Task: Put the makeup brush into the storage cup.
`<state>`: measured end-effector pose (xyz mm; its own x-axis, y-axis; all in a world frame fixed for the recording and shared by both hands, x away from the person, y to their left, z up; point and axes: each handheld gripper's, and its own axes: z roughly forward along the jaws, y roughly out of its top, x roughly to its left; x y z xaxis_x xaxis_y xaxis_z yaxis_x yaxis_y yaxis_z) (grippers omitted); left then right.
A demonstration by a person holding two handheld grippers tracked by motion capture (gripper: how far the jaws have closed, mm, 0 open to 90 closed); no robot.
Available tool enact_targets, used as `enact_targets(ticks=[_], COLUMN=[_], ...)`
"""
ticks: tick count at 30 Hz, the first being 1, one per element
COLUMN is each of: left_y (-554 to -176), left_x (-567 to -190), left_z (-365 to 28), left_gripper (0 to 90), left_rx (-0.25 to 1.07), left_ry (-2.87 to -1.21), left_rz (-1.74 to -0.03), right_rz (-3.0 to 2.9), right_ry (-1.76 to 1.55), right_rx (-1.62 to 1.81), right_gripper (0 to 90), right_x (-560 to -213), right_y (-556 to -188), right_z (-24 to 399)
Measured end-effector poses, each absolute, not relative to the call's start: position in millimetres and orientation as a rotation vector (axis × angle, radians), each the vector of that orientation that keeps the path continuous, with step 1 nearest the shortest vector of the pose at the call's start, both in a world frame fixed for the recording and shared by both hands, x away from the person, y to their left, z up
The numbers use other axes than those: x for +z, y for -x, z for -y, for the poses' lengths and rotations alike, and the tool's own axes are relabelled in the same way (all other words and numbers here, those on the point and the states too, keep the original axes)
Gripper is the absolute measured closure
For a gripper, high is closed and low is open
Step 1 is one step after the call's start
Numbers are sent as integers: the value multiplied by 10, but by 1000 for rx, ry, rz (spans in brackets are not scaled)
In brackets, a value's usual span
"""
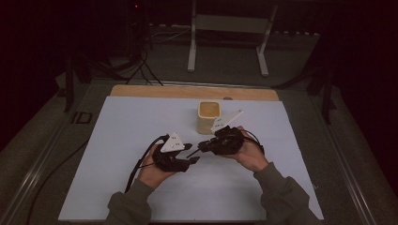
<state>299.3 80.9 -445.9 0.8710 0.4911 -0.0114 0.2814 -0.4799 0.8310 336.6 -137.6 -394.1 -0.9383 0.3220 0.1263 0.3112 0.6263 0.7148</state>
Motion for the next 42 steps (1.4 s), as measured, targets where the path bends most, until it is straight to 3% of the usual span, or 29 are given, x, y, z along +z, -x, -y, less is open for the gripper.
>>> enact_targets(ticks=[13, 23, 31, 42], left_y=[-2978, -2978, -3004, -2953], left_x=[-4435, -4402, -4391, -4385], left_z=[-834, -875, -970, -1143], left_gripper=[434, 307, 287, 154], left_rx=[298, 325, 320, 349], left_ry=[-2099, -2081, -2031, -1994], left_rz=[-571, -615, -684, -740], right_rz=[-2796, -2784, -2781, -2766], right_ry=[-583, -592, -601, -621], right_rx=[1144, 1101, 1099, 1101], right_gripper=[849, 849, 849, 849], right_x=[-3790, -3698, -3677, -3643], right_y=[-3463, -3524, -3546, -3574], right_z=[1464, 1503, 1521, 1571])
